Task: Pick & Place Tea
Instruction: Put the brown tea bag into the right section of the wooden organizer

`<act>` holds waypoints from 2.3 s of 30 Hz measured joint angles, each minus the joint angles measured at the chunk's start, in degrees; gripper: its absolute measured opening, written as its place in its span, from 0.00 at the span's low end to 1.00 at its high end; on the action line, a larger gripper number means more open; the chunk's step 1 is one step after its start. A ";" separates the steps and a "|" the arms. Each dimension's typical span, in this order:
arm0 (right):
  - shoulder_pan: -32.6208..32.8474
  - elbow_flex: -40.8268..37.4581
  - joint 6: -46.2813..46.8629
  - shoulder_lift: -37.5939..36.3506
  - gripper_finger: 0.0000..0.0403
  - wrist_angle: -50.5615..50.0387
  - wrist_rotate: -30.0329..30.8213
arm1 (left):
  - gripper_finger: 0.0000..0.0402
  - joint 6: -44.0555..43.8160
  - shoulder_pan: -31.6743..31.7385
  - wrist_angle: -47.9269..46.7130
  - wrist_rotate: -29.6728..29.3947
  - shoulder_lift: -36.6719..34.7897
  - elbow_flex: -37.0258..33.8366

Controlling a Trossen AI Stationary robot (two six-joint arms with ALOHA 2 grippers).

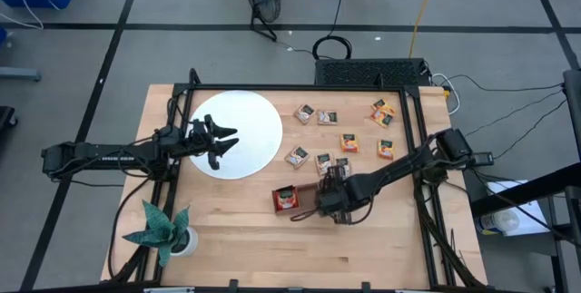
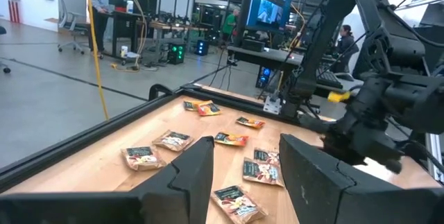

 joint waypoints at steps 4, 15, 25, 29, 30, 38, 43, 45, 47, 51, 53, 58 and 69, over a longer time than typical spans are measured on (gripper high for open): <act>1.80 -0.02 2.95 -0.01 0.00 -0.59 7.95 | 0.41 0.01 0.01 0.00 0.00 0.01 0.00; 3.29 -0.02 1.70 0.12 0.00 1.91 8.38 | 0.41 0.01 0.01 0.00 0.00 0.01 0.00; 1.62 -0.02 -3.01 0.02 0.00 2.88 -5.82 | 0.41 -0.01 0.01 0.00 0.00 0.01 0.00; -0.14 -0.83 -3.31 0.46 0.00 4.84 -8.39 | 0.41 0.00 0.00 0.00 0.00 0.01 0.00; -0.55 -1.52 -3.25 0.39 0.00 5.92 -9.16 | 0.41 0.00 0.00 0.00 0.00 0.00 0.00; 0.01 -4.14 -1.44 0.14 0.00 10.03 -2.57 | 0.41 -0.01 0.01 -0.02 -0.02 -0.01 0.00; 1.69 -4.44 -1.83 -1.37 0.00 9.68 -0.42 | 0.41 -0.01 -0.01 -0.02 0.00 0.01 0.00; 2.25 -4.47 -1.85 -2.54 0.00 9.59 -0.57 | 0.41 -0.01 0.01 -0.02 -0.02 0.01 0.00; 2.67 -4.47 -2.24 -3.98 0.00 9.59 -0.68 | 0.41 0.00 -0.01 -0.02 0.00 0.01 0.00; 2.58 -4.45 -2.93 -6.04 0.00 10.25 -3.32 | 0.41 0.00 -0.01 -0.02 0.00 0.00 0.00; 2.58 -4.45 -2.96 -6.90 0.00 10.96 -3.34 | 0.41 -0.01 -0.01 -0.02 0.00 -0.01 0.00; 2.58 -4.41 -3.34 -7.74 0.00 13.00 -7.77 | 0.41 0.00 -0.01 -0.01 0.00 0.00 0.00; 2.62 -4.33 -5.75 -10.42 0.00 14.33 -8.78 | 0.41 0.01 0.01 0.00 0.00 0.01 0.00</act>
